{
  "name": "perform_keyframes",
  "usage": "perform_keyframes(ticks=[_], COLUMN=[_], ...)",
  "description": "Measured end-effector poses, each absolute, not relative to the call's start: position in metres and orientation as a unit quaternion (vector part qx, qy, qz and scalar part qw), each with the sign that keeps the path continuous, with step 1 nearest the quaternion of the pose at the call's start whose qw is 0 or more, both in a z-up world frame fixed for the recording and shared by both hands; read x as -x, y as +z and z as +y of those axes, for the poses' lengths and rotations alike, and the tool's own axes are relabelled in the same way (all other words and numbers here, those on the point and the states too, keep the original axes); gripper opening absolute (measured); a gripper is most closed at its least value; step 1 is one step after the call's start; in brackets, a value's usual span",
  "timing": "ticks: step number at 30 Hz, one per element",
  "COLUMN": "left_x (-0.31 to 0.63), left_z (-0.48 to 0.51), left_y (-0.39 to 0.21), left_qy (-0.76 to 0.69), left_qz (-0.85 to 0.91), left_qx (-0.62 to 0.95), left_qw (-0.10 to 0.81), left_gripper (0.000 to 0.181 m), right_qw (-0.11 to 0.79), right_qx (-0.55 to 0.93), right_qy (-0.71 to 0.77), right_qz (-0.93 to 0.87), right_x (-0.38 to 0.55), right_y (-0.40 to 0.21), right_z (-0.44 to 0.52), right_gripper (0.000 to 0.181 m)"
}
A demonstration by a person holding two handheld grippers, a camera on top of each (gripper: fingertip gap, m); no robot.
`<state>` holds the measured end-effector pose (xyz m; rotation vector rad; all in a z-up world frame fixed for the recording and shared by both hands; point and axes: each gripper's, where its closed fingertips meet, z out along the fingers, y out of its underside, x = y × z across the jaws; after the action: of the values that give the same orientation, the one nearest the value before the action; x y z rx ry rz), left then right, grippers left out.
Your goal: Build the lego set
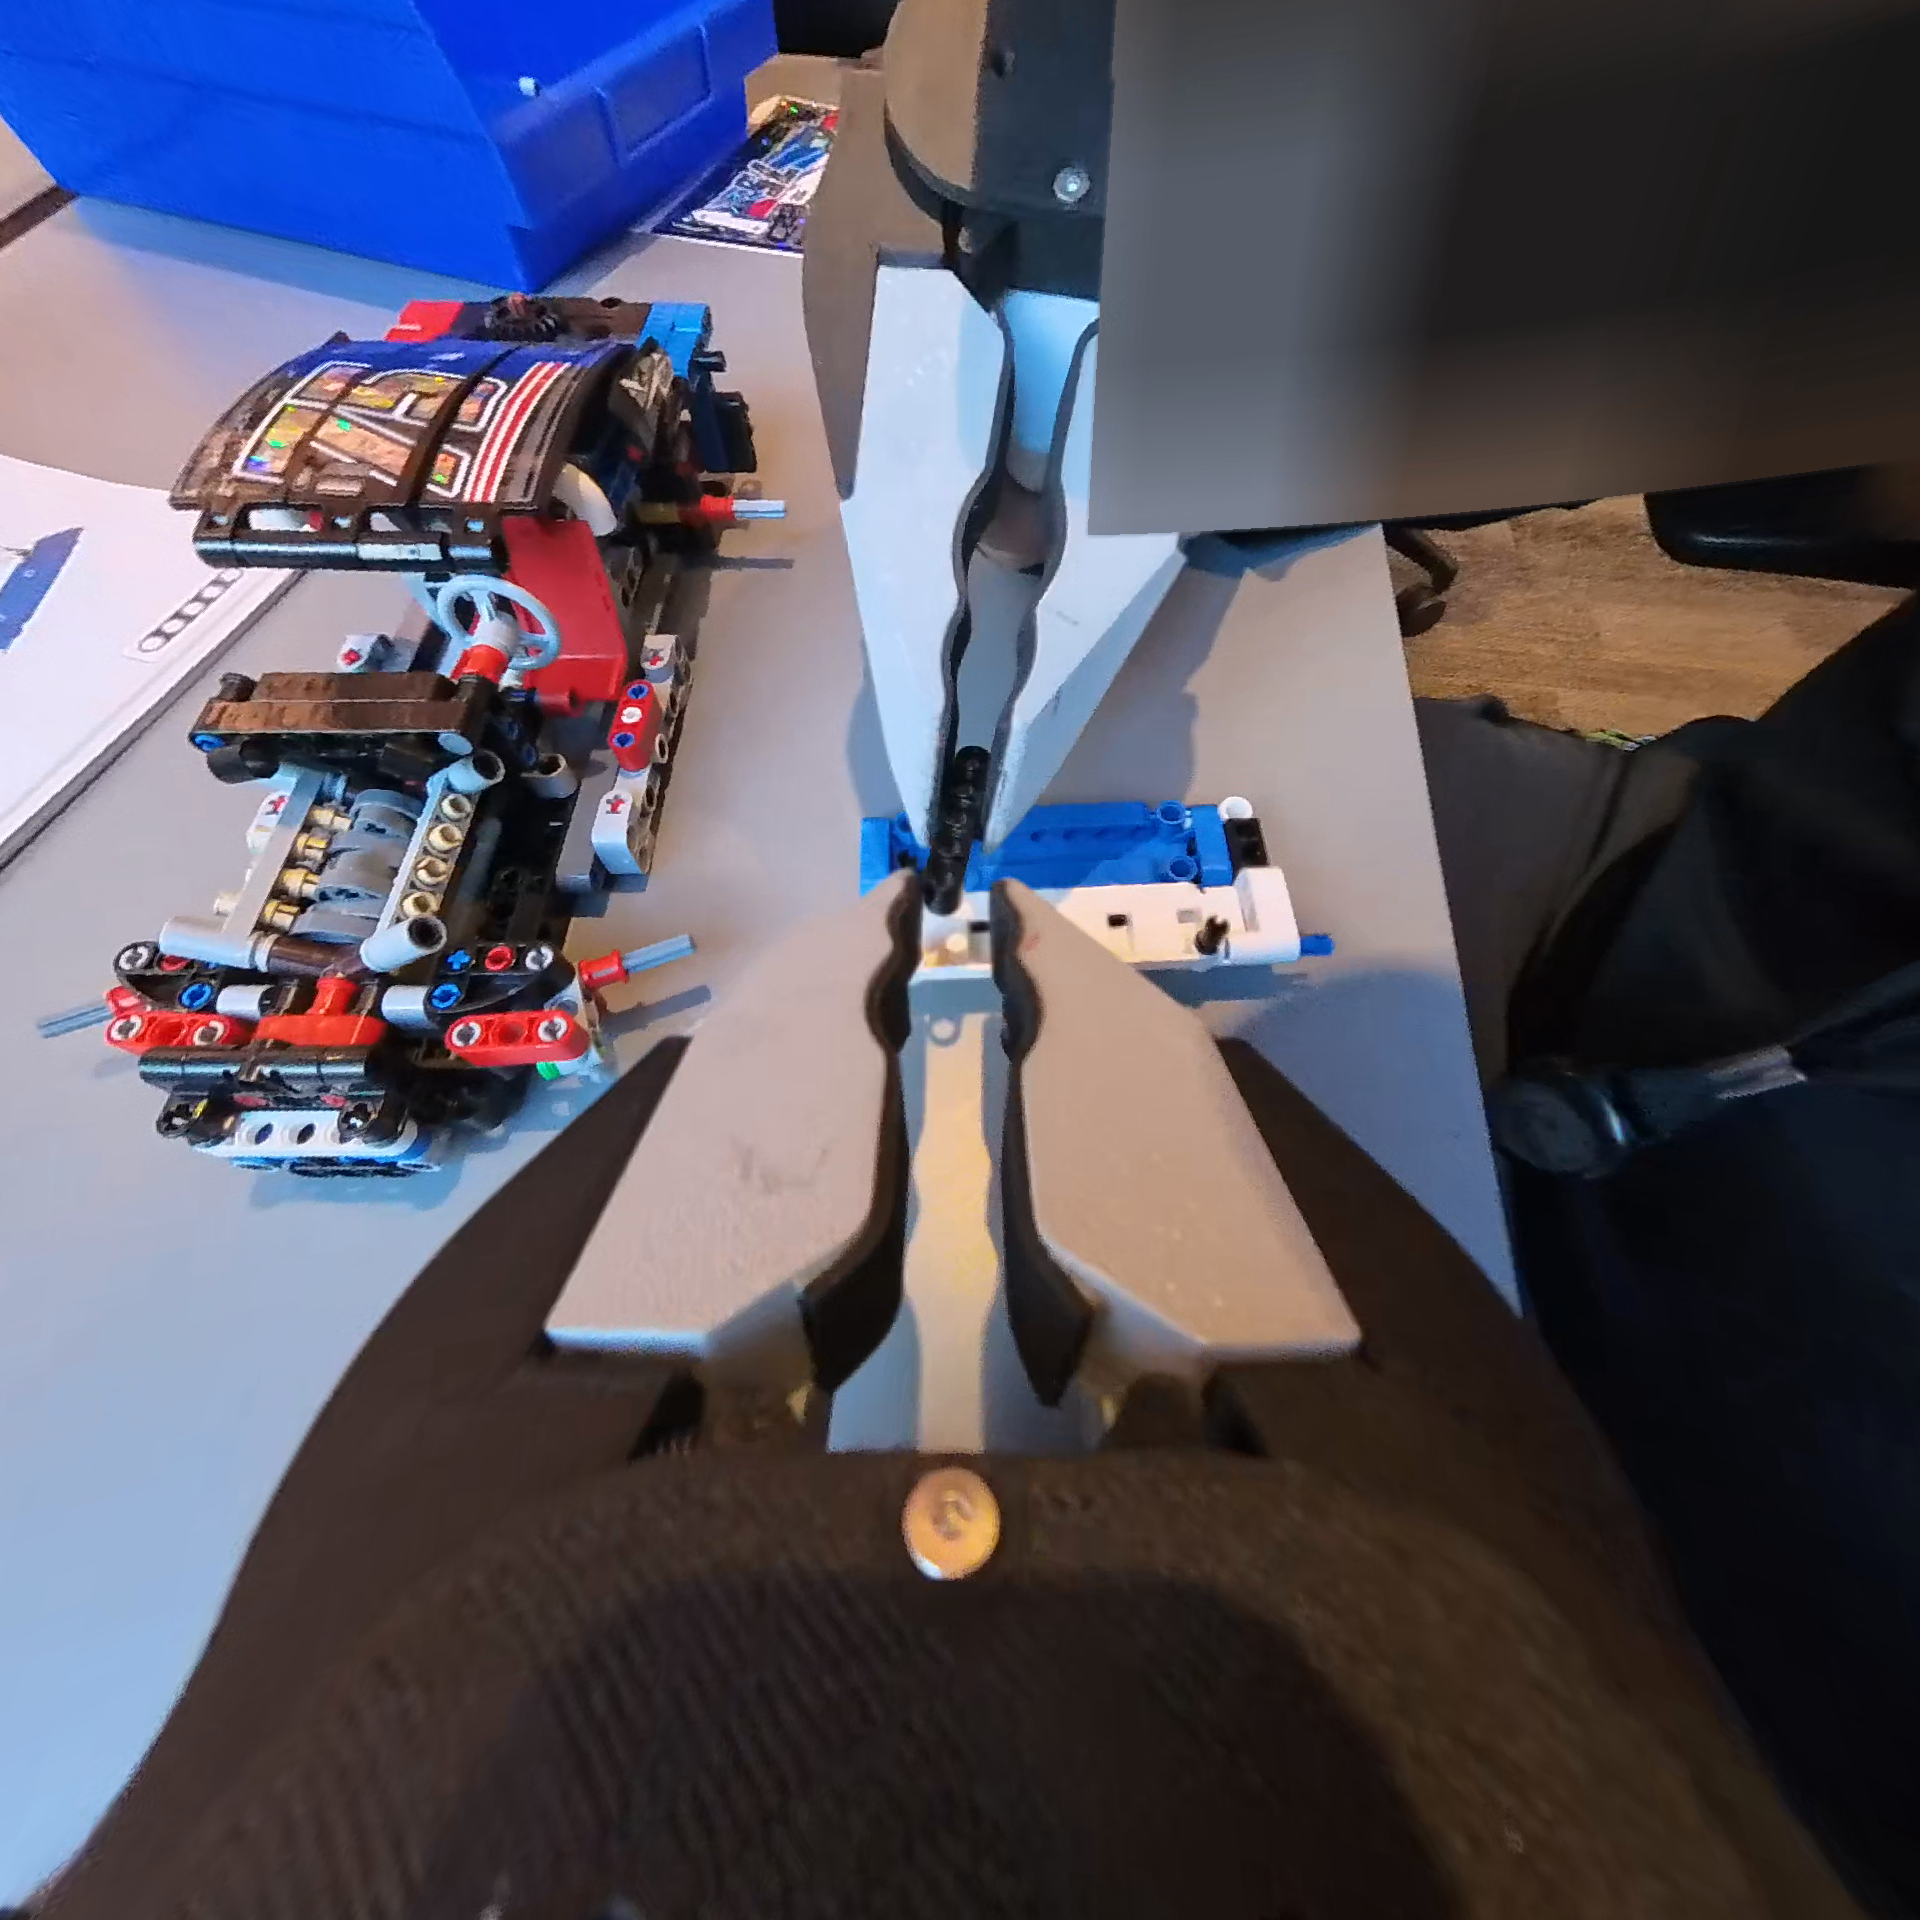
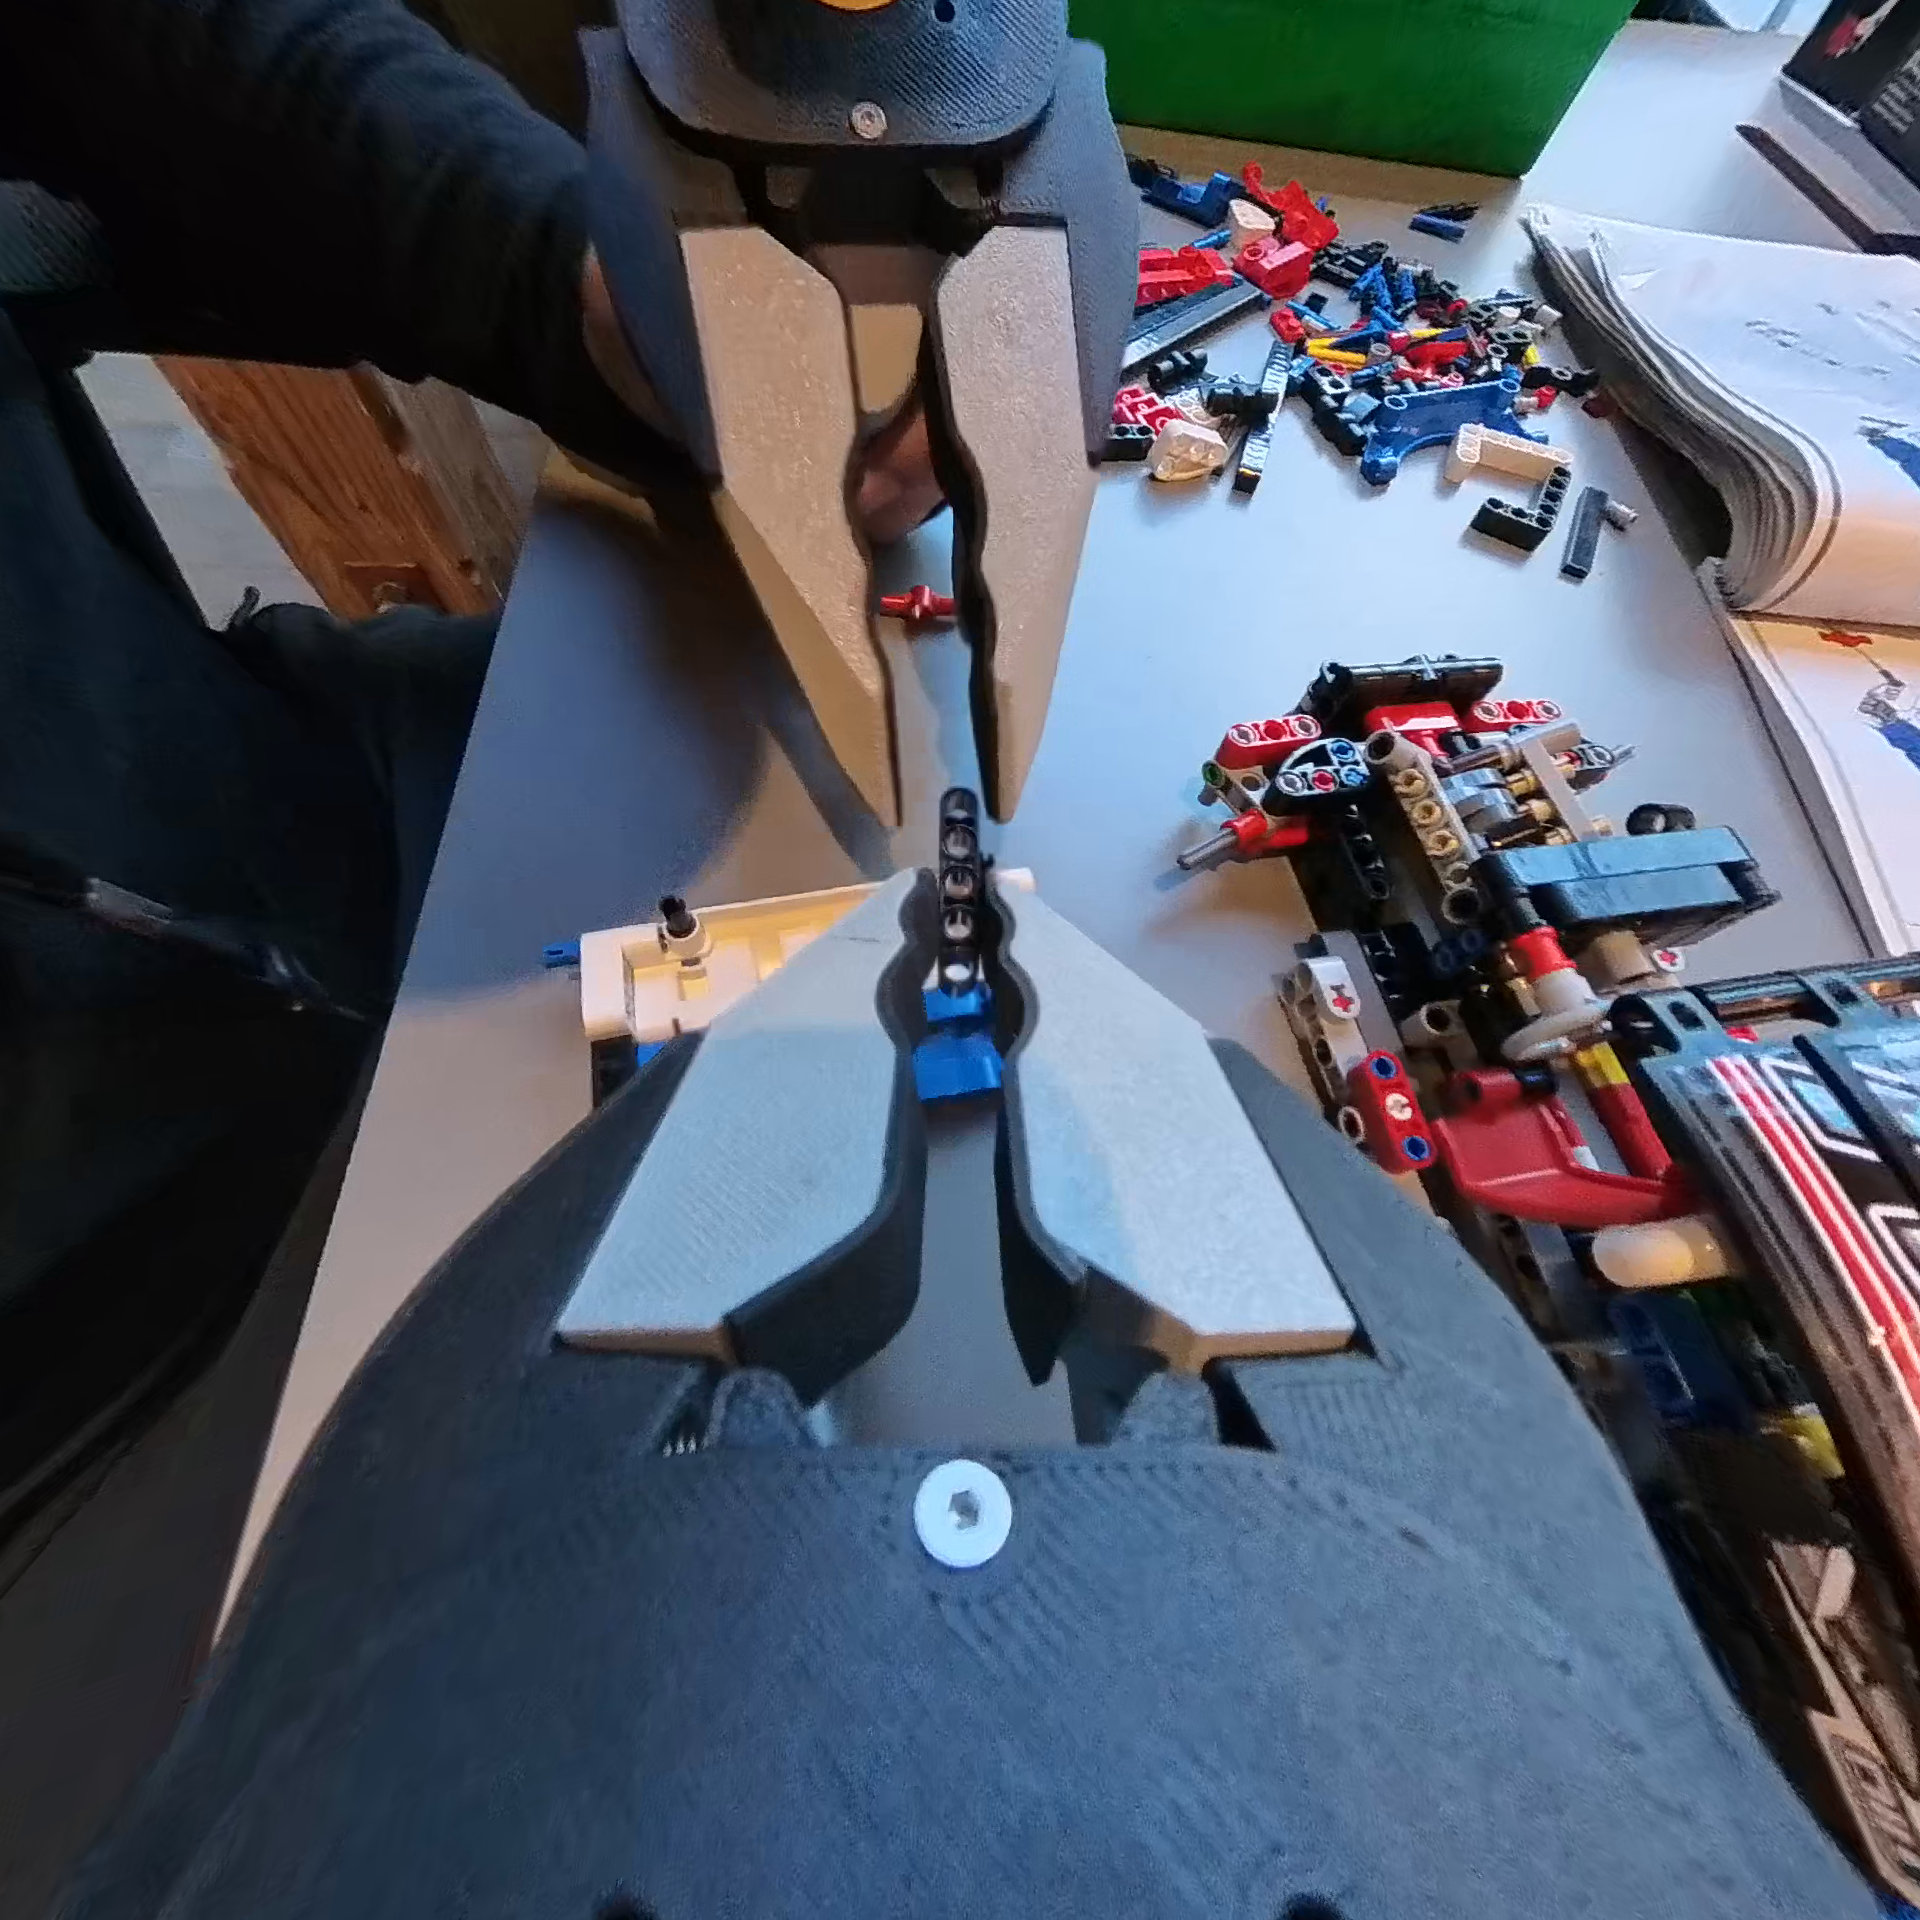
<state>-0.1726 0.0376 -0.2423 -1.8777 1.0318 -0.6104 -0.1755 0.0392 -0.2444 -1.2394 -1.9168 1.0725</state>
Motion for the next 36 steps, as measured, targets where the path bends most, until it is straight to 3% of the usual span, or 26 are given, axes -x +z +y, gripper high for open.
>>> perform_keyframes(ticks=[36], left_x=[0.1711], left_z=[0.0373], left_y=[-0.2395], left_qy=[-0.238], left_qz=[0.421], left_qx=[0.748], left_qw=[0.455], left_gripper=[0.004], right_qw=[0.338], right_qx=[0.44], right_qy=[0.395], right_qz=[-0.732], right_x=[0.1763], right_y=[-0.2387], right_z=[0.0342], right_gripper=[0.005])
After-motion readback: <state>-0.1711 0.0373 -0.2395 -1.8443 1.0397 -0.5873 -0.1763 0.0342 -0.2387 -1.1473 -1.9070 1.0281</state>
